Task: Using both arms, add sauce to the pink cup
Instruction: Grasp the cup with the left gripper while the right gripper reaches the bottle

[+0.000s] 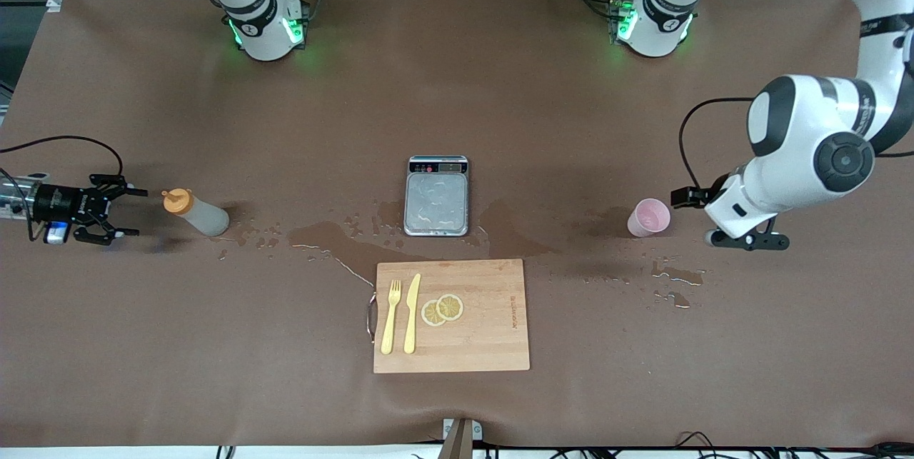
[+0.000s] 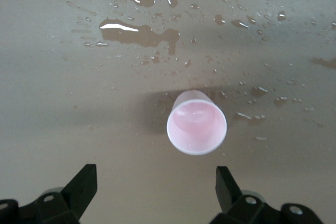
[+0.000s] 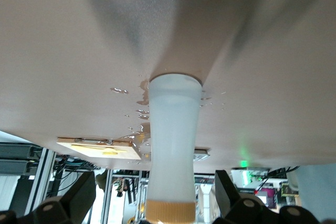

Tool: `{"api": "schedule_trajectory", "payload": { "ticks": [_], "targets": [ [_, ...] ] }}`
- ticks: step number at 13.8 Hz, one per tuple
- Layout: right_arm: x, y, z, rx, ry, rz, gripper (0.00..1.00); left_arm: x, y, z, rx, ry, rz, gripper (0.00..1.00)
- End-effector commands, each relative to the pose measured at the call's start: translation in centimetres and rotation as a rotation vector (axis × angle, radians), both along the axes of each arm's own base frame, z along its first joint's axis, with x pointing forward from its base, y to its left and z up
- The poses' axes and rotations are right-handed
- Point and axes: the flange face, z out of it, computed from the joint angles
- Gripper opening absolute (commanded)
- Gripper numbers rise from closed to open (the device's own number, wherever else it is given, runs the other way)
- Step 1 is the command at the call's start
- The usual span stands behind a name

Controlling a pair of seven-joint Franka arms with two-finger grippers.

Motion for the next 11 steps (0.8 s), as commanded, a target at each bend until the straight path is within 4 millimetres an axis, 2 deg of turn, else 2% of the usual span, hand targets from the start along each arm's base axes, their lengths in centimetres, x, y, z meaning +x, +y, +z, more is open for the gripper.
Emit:
{"api": "schedule_trajectory", "payload": {
  "ticks": [1, 4, 9, 11],
  "targets": [
    [0.2, 0.0, -2.5, 0.074, 0.029, -0.037, 1.00, 0.2, 0.3, -3.1, -0.016, -0.013, 0.011, 1.00],
    [-0.2, 1.1, -4.9, 0.158, 0.055, -0.049, 1.00, -0.8, 0.3, -6.3, -0.025, -0.058, 0.017, 1.00],
    [-0.2, 2.7, -6.4, 0.193, 0.075, -0.030, 1.00, -1.3, -0.5, -10.5, -0.022, 0.005, 0.003, 1.00],
    [-0.3, 3.1, -6.8, 0.202, 0.079, -0.025, 1.00, -1.5, -0.5, -11.3, -0.021, 0.019, 0.006, 1.00]
  ]
}}
